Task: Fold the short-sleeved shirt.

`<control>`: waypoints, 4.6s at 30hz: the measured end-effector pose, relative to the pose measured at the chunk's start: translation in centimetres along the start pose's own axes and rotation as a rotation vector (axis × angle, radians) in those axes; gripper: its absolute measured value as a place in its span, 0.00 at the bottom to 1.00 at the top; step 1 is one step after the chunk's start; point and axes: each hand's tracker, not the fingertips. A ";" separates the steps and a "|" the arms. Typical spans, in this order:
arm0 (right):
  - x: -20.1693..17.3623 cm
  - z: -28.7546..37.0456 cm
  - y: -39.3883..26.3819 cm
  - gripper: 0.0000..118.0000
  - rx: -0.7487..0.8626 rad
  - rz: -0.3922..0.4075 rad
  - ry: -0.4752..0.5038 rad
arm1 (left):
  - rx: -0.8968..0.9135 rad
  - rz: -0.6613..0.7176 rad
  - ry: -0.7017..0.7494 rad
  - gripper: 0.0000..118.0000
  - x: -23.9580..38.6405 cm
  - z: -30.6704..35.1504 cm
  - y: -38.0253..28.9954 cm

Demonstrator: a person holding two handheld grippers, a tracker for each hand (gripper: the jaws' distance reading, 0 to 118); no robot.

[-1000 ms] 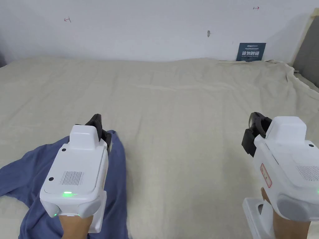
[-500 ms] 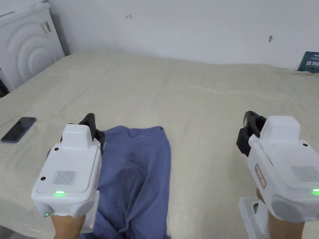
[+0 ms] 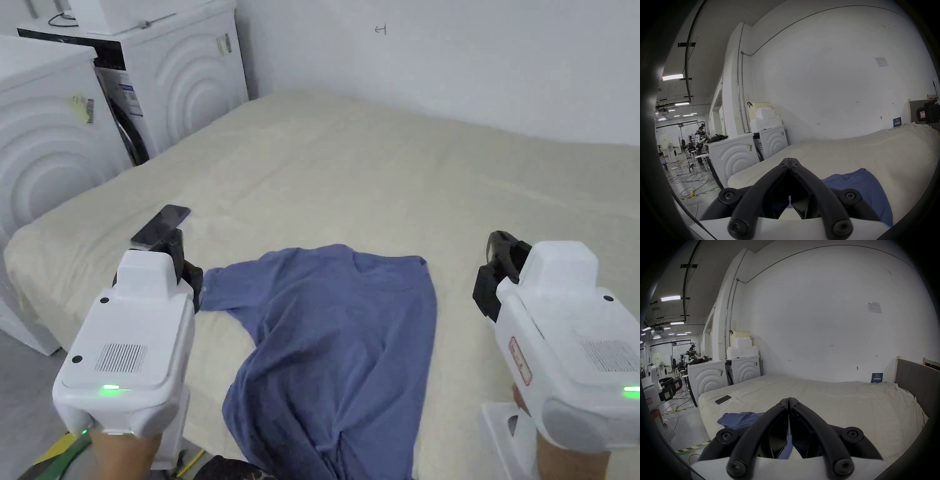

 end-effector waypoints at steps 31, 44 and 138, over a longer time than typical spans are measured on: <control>7.9 1.4 -2.4 0.00 -0.089 0.010 -0.201 | -0.908 0.045 -0.470 0.58 14.5 -17.9 -10.3; 11.6 3.6 -3.9 0.00 -0.141 -0.007 -0.304 | -1.098 -0.043 -0.485 0.58 19.2 -19.6 -13.8; 20.5 19.7 1.0 0.00 0.024 -0.032 -0.597 | -0.107 0.227 -0.691 0.91 27.2 -2.5 10.4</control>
